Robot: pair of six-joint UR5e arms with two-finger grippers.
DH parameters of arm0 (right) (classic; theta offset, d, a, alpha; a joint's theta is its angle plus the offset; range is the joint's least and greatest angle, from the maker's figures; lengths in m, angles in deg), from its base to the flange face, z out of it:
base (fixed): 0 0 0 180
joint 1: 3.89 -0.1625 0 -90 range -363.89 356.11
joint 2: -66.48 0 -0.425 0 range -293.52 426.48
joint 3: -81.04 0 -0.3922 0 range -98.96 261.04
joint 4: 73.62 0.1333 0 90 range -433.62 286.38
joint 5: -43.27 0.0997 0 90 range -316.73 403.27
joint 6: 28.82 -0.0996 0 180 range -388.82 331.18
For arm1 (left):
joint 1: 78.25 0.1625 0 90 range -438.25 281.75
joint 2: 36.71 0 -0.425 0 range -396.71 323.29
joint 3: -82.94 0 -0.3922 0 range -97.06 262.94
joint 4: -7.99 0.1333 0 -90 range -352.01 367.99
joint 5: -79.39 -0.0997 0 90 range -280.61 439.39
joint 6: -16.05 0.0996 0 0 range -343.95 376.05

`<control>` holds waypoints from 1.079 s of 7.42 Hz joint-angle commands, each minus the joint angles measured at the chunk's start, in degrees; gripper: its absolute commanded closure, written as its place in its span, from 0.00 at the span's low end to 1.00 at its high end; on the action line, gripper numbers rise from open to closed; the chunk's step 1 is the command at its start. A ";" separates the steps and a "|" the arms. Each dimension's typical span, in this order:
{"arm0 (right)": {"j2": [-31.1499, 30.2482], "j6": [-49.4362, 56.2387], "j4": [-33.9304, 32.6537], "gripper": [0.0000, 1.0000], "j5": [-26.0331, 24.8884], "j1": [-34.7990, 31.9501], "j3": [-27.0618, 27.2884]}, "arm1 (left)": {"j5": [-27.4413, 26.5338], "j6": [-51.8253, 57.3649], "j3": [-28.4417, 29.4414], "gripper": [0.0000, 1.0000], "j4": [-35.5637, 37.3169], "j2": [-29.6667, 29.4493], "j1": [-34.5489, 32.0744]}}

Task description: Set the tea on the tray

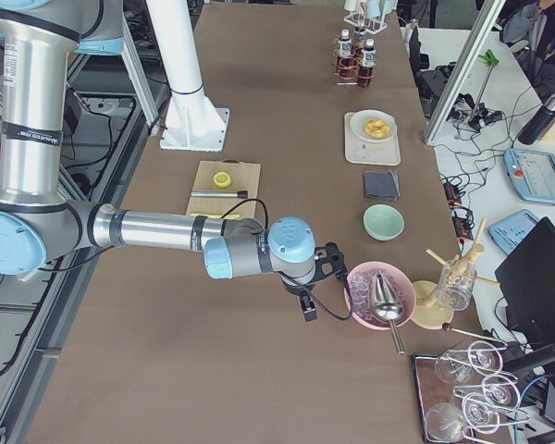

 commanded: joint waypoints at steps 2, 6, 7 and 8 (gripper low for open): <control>-1.74 -0.26 4.10 0.00 2.00 0.01 -0.41 | -10.99 -19.54 -6.78 0.02 -0.15 -7.45 12.97; -1.31 -0.17 4.10 0.00 1.39 0.10 -1.28 | -23.66 -26.25 -2.94 0.02 0.55 -18.79 21.36; -1.39 -0.17 4.10 0.00 1.47 0.10 -1.55 | -26.19 -26.95 -0.39 0.02 0.55 -22.48 21.36; -1.65 -0.17 4.10 0.00 1.48 0.10 -1.55 | -27.87 -27.05 1.03 0.02 0.55 -25.04 21.62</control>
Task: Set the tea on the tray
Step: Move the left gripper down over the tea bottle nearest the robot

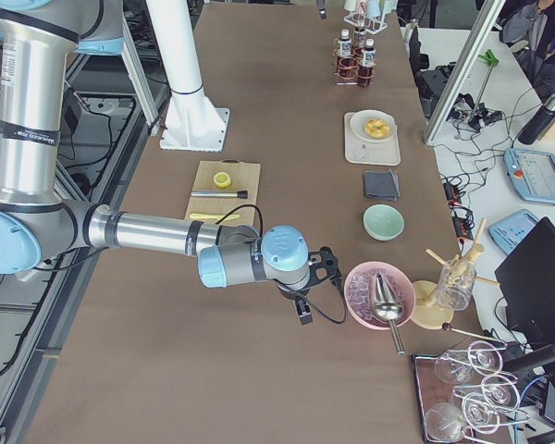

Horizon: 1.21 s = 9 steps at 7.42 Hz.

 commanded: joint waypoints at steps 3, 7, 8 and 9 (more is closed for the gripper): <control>-0.23 0.00 0.26 0.00 0.03 0.00 -0.01 | -12.63 -0.31 4.79 0.03 0.05 -7.30 6.18; -0.15 0.00 0.35 0.00 0.03 0.00 0.16 | -17.03 0.05 8.12 0.08 -0.66 -9.23 6.62; -0.15 0.09 0.44 0.00 0.03 0.00 0.08 | -17.03 -0.04 9.62 0.08 -0.66 -10.98 6.62; -0.23 0.09 0.44 0.00 0.03 0.00 0.16 | -16.94 -0.13 10.07 0.08 -0.83 -11.35 6.71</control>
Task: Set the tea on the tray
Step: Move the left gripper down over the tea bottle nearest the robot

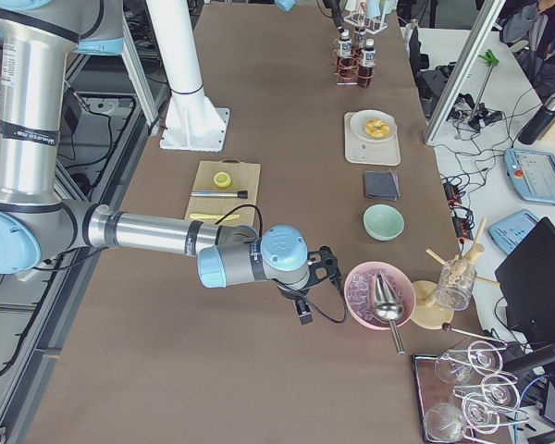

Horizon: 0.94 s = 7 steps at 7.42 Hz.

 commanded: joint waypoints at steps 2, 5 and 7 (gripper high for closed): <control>-0.08 0.05 0.06 0.00 -0.26 0.00 -0.14 | 0.09 -0.14 2.82 0.13 -0.23 -3.08 0.23; -0.08 0.05 0.06 0.00 -0.35 0.00 0.03 | 0.18 -0.31 3.00 0.23 -0.23 -2.90 0.32; -0.08 0.05 0.06 0.00 -0.35 0.00 -0.06 | 0.26 -0.57 2.82 0.30 -0.14 -2.64 0.32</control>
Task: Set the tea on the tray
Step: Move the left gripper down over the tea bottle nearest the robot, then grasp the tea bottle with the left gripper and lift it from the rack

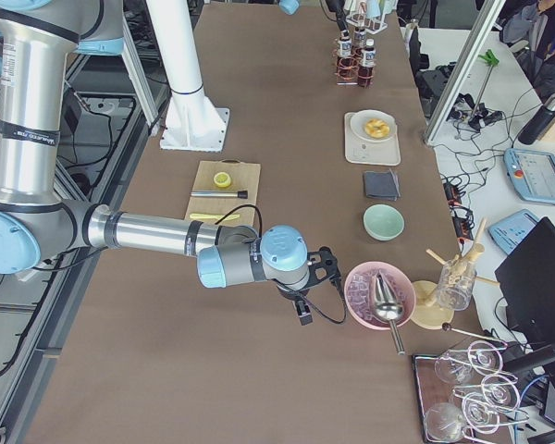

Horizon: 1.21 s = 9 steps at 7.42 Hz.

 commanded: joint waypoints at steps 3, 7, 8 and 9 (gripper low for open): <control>0.09 0.00 0.00 0.00 -0.32 0.00 -0.16 | 3.34 -0.45 0.31 0.35 0.08 0.49 0.02; 0.00 0.00 0.00 0.00 -0.23 0.00 0.10 | 3.43 -0.45 -0.13 1.00 0.70 0.40 -0.50; 0.00 0.00 0.00 0.00 -0.23 0.00 0.19 | 3.52 -0.36 -0.65 1.00 0.70 0.14 -1.29; 0.00 0.00 0.00 0.00 -0.23 0.00 0.01 | 5.69 -0.36 -1.27 1.00 0.70 0.05 -2.69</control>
